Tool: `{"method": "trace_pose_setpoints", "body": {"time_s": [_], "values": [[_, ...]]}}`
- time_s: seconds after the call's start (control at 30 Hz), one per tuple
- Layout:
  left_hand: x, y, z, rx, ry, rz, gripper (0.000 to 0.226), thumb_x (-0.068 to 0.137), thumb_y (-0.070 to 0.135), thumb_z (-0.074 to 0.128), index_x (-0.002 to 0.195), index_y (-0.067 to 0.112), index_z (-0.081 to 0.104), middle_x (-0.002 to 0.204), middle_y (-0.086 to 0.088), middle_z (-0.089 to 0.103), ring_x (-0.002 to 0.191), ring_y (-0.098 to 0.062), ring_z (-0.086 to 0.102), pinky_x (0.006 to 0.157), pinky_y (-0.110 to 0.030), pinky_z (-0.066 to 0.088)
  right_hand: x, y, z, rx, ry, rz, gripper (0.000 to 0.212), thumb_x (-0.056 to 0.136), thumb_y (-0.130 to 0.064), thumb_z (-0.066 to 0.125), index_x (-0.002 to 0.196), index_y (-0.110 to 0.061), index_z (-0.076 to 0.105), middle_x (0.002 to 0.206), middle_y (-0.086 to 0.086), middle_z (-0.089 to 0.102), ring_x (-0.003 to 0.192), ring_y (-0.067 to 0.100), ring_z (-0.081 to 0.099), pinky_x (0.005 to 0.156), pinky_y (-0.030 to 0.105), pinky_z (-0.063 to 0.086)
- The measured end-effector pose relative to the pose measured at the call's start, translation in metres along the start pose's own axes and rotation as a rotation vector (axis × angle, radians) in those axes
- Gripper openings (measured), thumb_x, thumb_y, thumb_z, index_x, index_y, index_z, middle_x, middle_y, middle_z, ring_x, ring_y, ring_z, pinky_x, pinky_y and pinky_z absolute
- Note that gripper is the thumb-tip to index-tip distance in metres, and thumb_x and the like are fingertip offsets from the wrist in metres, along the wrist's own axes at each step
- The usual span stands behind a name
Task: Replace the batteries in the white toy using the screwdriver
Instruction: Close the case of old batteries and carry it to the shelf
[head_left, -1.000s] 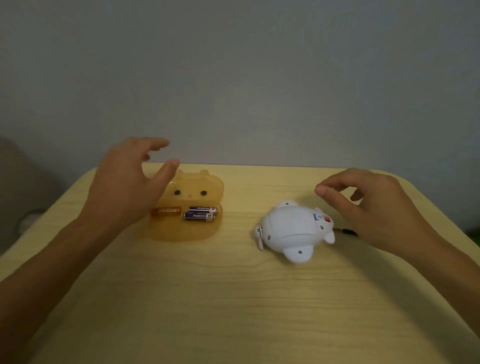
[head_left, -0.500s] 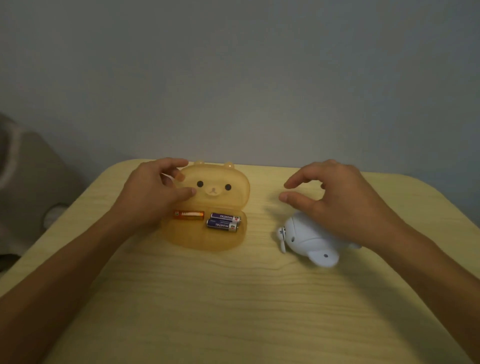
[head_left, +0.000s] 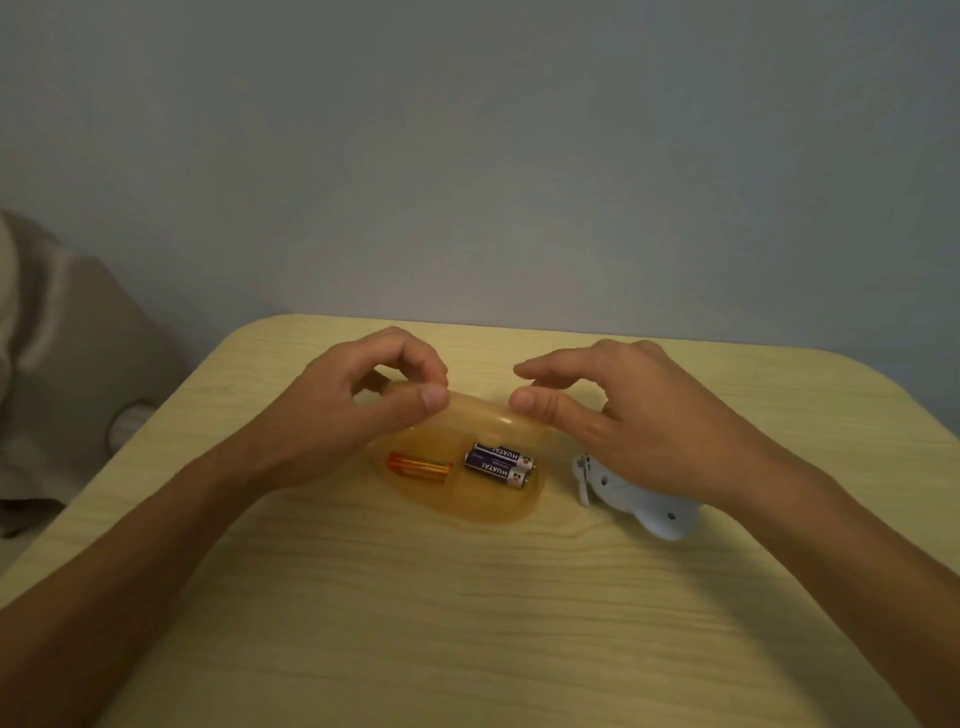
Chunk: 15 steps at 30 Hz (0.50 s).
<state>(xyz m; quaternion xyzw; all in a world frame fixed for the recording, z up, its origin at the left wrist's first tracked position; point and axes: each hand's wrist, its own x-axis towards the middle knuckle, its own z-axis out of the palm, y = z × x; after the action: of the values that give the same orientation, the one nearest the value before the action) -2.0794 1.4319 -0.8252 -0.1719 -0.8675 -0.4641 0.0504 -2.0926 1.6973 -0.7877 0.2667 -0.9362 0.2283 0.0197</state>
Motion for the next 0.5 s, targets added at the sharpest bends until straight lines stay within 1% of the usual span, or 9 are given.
{"method": "trace_pose_setpoints", "body": {"time_s": [0.03,0.1,0.2,0.27,0.33,0.4,0.5], "values": [[0.0,-0.001,-0.001,-0.02,0.0,0.004,0.036,0.078,0.062,0.063,0.094,0.031,0.072,0.115,0.013,0.07,0.111,-0.012,0.064,0.09,-0.039,0.056,-0.001,-0.002,-0.001,-0.062,-0.023,-0.014,0.072,0.08,-0.079,0.038,0.133,-0.038,0.065,0.121,-0.022,0.071,0.12,0.005,0.053,0.107,0.038,0.037],[0.0,-0.001,-0.001,0.001,-0.048,-0.002,0.036,0.077,0.06,0.069,0.094,0.029,0.073,0.12,0.014,0.071,0.116,-0.012,0.065,0.096,-0.043,0.056,-0.003,-0.003,-0.001,-0.152,-0.063,-0.023,0.079,0.074,-0.083,0.035,0.133,-0.04,0.063,0.121,-0.023,0.069,0.12,0.008,0.046,0.104,0.034,0.03],[-0.003,0.0,0.002,0.045,-0.139,-0.03,0.041,0.07,0.059,0.078,0.105,0.038,0.072,0.122,0.018,0.071,0.115,-0.008,0.067,0.096,-0.042,0.059,-0.005,-0.004,0.004,-0.228,-0.095,-0.054,0.089,0.068,-0.089,0.026,0.132,-0.04,0.063,0.12,-0.022,0.069,0.123,0.012,0.047,0.102,0.037,0.03],[-0.004,0.002,0.005,0.091,-0.165,-0.02,0.046,0.07,0.059,0.08,0.112,0.043,0.07,0.118,0.02,0.072,0.112,-0.006,0.068,0.093,-0.037,0.06,-0.006,-0.005,0.004,-0.283,-0.103,-0.065,0.085,0.071,-0.088,0.028,0.13,-0.041,0.065,0.12,-0.019,0.069,0.123,0.014,0.046,0.102,0.039,0.03],[-0.003,0.005,0.006,0.105,-0.156,-0.01,0.05,0.07,0.059,0.086,0.115,0.045,0.07,0.119,0.025,0.071,0.113,-0.001,0.067,0.095,-0.03,0.058,-0.008,-0.009,0.001,-0.321,-0.113,-0.064,0.072,0.078,-0.083,0.035,0.126,-0.041,0.067,0.119,-0.014,0.068,0.123,0.016,0.041,0.102,0.041,0.031],[-0.002,0.007,0.007,0.117,-0.158,-0.021,0.053,0.067,0.056,0.085,0.117,0.046,0.07,0.119,0.031,0.069,0.114,0.004,0.065,0.097,-0.026,0.055,-0.009,-0.013,-0.001,-0.361,-0.142,-0.075,0.062,0.084,-0.077,0.039,0.123,-0.039,0.07,0.117,-0.012,0.068,0.124,0.015,0.038,0.102,0.04,0.027],[-0.001,0.008,0.009,0.152,-0.197,-0.011,0.055,0.068,0.054,0.084,0.121,0.044,0.07,0.121,0.028,0.069,0.114,0.001,0.065,0.094,-0.025,0.055,-0.01,-0.016,-0.001,-0.384,-0.166,-0.069,0.063,0.085,-0.075,0.037,0.12,-0.035,0.071,0.116,-0.01,0.068,0.123,0.012,0.032,0.098,0.035,0.022]]}}
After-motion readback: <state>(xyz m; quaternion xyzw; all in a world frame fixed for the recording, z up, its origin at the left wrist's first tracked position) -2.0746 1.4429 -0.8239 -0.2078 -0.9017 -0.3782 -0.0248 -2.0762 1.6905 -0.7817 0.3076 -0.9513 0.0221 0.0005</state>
